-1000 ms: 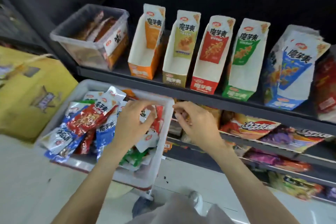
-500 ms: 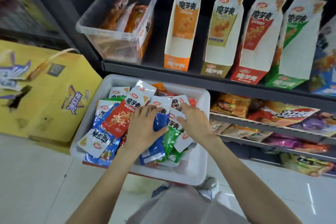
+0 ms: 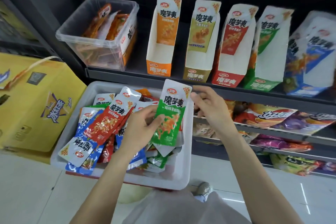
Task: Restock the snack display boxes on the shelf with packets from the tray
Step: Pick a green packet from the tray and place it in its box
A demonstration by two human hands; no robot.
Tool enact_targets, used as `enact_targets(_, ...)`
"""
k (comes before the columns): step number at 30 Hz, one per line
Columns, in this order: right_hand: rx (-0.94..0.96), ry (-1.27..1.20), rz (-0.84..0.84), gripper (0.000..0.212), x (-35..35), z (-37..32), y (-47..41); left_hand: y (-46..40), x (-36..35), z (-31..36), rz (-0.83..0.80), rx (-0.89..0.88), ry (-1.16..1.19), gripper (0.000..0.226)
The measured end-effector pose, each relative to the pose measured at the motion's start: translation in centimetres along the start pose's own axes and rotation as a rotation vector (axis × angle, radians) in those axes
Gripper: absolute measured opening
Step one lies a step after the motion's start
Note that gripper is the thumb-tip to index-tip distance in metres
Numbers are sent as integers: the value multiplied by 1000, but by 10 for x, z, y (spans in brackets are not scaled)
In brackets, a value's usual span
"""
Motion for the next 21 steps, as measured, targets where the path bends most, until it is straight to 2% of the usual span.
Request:
enact_targets(2, 11, 78, -9, 21, 7, 4, -3, -2, -8, 5, -46, 5, 61, 22)
enact_targets(4, 3, 42, -57, 12, 14, 5, -2, -3, -18, 13, -99, -7, 96, 20)
enact_targets(6, 17, 2, -48, 13, 27, 2, -1, -5, -29, 24, -162, -33, 101, 28)
enact_targets(8, 15, -99, 8, 15, 50, -3, 0, -11, -39, 41, -228, -95, 50, 40)
enact_targets(11, 55, -234, 89, 12, 95, -12, 0, -32, -54, 74, -297, -216, -26, 41)
enact_targets(16, 225, -266, 308, 7, 182, -39, -6, -92, -102, 128, -399, -413, -33, 46)
enact_targets(18, 311, -251, 408, 7, 215, -54, -11, -125, -124, 144, -388, -474, -148, 45)
enact_targets(21, 472, -153, 589, 9, 252, -77, -20, -169, -144, 167, -195, -607, -378, 48)
Point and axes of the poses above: each hand's wrist, its own y-axis away from the middle knuckle, its own x-axis out of the back of the hand, z = x × y, the point moved 4 cm from there along -y, towards the middle knuckle, and after that the axes turned 8 degrees about -x, right-handed, at the moved point
